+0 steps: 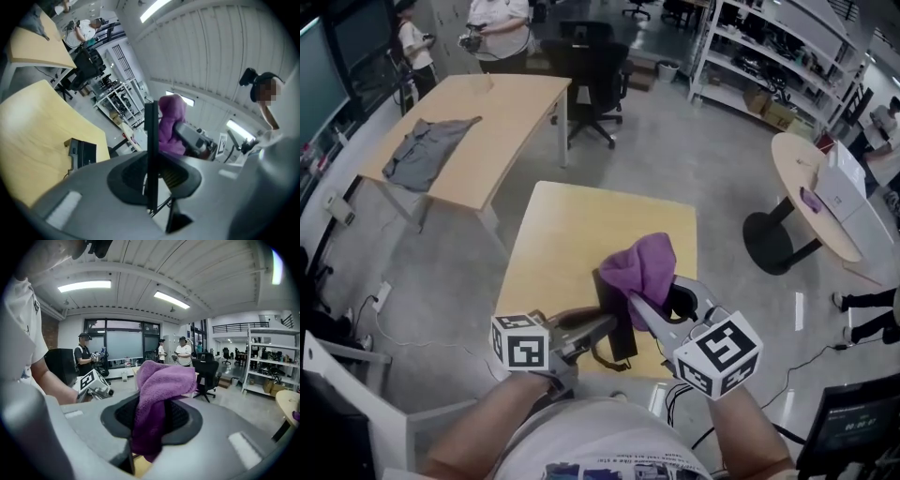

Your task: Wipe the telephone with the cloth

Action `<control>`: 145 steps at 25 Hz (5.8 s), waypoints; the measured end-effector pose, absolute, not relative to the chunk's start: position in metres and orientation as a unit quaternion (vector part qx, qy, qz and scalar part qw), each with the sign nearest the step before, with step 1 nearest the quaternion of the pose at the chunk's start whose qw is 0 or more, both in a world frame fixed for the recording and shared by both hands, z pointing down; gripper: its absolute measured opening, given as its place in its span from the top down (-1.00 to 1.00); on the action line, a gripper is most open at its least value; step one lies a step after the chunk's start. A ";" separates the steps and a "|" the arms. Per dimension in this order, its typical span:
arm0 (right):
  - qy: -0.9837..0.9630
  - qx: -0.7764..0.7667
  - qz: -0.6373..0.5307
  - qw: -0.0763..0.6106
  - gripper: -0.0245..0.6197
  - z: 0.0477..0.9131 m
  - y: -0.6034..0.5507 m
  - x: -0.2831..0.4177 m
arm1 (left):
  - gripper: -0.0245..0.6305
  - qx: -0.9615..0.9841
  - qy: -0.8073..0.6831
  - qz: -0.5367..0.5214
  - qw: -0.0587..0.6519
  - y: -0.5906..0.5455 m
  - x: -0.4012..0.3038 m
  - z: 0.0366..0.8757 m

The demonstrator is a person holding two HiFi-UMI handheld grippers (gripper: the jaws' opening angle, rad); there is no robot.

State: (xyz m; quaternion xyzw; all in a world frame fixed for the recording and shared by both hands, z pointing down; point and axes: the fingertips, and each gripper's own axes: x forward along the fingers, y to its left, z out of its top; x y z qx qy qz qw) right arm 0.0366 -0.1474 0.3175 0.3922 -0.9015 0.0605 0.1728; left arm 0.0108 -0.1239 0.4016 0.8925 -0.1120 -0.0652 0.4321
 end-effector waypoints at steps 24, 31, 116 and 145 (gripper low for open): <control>-0.893 0.362 0.121 0.238 0.56 0.389 -0.085 0.064 | 0.68 0.884 -0.158 -0.126 0.422 -0.161 -0.008 0.375; -0.897 0.379 0.048 0.222 0.56 0.330 -0.116 0.060 | 0.68 0.886 -0.152 -0.115 0.422 -0.157 0.002 0.383; -0.873 0.378 0.046 0.306 0.56 0.352 -0.106 0.051 | 0.68 0.880 -0.152 -0.138 0.429 -0.180 -0.033 0.381; -0.882 0.365 0.100 0.279 0.56 0.384 -0.104 0.033 | 0.68 0.895 -0.110 -0.132 0.412 -0.151 -0.035 0.371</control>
